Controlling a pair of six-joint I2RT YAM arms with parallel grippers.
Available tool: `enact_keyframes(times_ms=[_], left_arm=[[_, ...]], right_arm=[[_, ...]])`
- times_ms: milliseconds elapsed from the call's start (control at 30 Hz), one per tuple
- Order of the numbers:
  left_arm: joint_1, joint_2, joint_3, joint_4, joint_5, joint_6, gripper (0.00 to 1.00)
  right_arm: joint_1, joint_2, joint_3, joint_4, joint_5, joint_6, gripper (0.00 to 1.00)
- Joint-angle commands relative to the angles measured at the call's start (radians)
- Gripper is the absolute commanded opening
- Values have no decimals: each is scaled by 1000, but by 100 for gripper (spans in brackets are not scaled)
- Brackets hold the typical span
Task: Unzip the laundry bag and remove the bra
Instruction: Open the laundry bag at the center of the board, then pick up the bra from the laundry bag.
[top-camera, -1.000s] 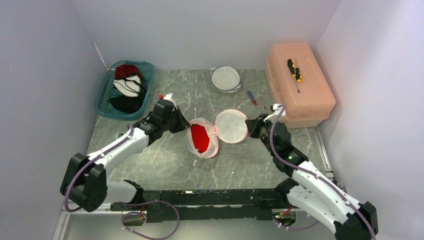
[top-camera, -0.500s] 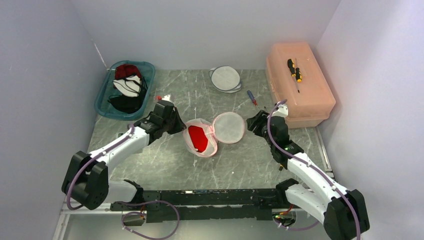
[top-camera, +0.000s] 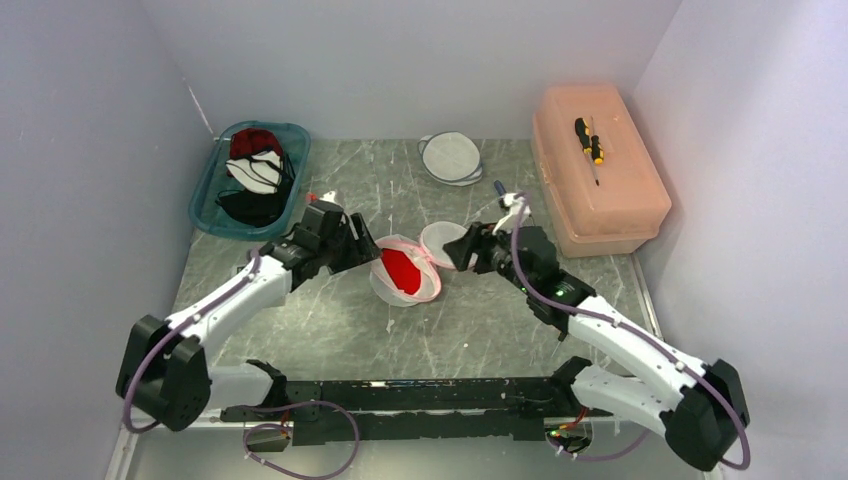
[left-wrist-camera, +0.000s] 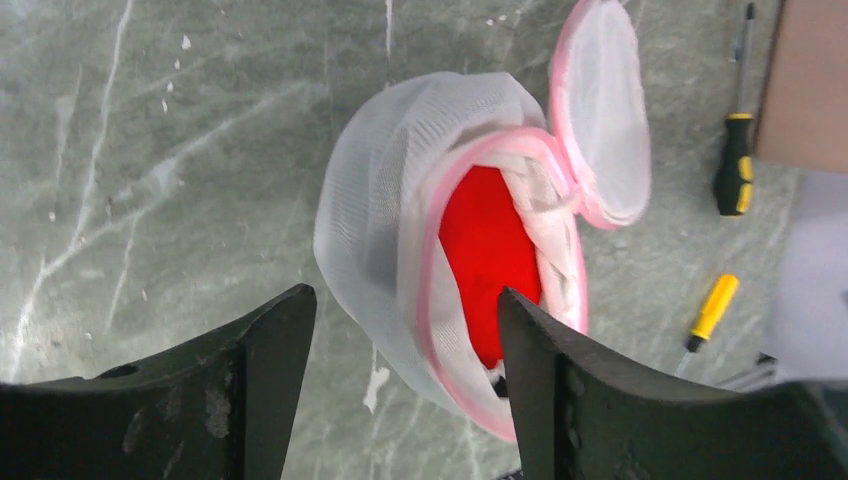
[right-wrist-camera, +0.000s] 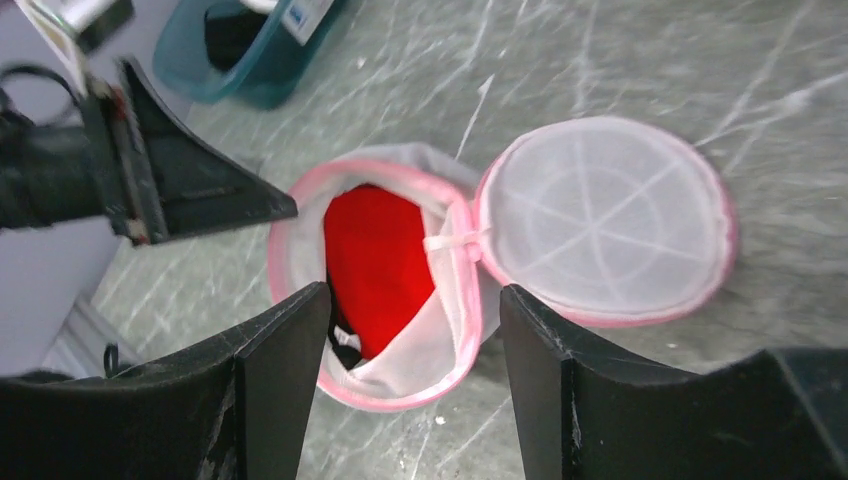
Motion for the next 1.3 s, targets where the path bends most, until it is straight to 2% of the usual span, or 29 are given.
enact_keyframes(times_ms=[0, 167, 300, 467, 567, 633, 767, 833, 967, 1267], left_arm=[[-10, -138, -19, -71, 30, -98, 73], [-67, -221, -132, -12, 55, -230, 73], [-107, -162, -113, 5, 48, -243, 70], [-151, -82, -72, -18, 8, -229, 65], [-156, -70, -87, -28, -12, -227, 54], [-156, -74, -98, -50, -28, -218, 41], [-157, -97, -119, -93, -73, -191, 11], [-157, -114, -134, -106, -85, -181, 3], [-158, -138, -160, -113, -103, -161, 3], [-157, -155, -194, -139, -159, -149, 3]], right_arm=[[51, 91, 28, 105, -106, -43, 66], [168, 238, 95, 135, -76, -107, 55], [248, 348, 140, 141, -44, -134, 43], [340, 424, 162, 103, 4, -150, 40], [373, 438, 150, 88, 16, -146, 40], [394, 444, 147, 62, 28, -147, 40], [408, 405, 113, 49, 88, -114, 50], [407, 376, 110, 54, 114, -112, 54], [407, 386, 166, 71, 121, -131, 55], [398, 626, 323, 74, 39, -163, 55]])
